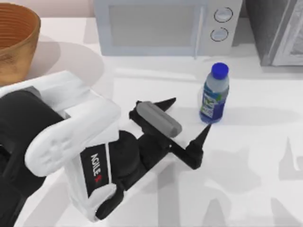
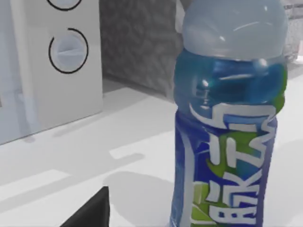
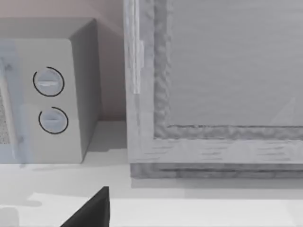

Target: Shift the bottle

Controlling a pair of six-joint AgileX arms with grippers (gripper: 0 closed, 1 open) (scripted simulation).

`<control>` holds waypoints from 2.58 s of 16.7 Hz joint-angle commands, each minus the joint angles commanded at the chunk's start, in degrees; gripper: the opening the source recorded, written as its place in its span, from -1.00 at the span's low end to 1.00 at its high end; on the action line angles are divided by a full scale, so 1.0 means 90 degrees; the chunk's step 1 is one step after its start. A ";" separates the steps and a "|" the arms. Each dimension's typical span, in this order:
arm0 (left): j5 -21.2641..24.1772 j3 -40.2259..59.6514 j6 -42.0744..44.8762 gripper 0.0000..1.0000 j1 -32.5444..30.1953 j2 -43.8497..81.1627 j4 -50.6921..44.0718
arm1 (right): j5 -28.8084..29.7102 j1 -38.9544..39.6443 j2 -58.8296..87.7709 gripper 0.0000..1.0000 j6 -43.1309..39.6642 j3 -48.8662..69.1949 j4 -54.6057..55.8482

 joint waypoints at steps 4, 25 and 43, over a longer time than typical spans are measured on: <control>0.0001 0.0006 0.0000 1.00 -0.0006 0.0019 0.0013 | 0.0000 0.0000 0.0000 1.00 0.0000 0.0000 0.0000; -0.0087 0.2908 -0.0009 0.55 -0.0103 0.0823 -0.2083 | 0.0000 0.0000 0.0000 1.00 0.0000 0.0000 0.0000; -0.0087 0.2908 -0.0009 -1.00 -0.0103 0.0823 -0.2083 | 0.0000 0.0000 0.0000 1.00 0.0000 0.0000 0.0000</control>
